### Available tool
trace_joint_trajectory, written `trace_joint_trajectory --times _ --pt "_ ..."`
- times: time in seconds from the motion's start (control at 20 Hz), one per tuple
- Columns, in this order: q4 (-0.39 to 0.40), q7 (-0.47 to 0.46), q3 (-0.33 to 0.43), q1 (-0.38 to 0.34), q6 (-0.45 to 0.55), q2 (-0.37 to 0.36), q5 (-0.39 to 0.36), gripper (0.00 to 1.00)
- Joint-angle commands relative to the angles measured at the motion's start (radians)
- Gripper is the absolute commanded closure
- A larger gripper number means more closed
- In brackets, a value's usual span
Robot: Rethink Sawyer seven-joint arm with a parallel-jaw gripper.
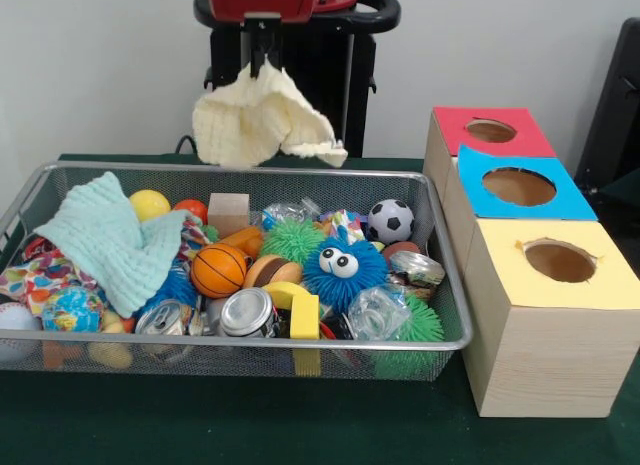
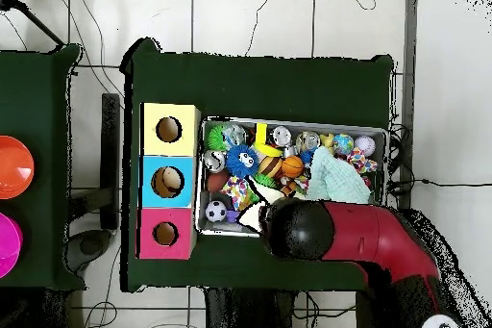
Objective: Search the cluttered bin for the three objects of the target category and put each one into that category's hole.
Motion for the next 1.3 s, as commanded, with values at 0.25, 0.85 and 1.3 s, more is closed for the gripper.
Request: trace_joint_trajectory --times 0.25,0.85,1.3 --pt "0.035 -0.043 0.053 0.021 0.112 -0.107 0.084 1.00" --pt "-0.041 -0.034 0.093 0.025 -0.039 0.059 0.055 1.00" --pt "-0.041 0.056 0.075 0.091 -0.081 0.074 0.039 1.00"
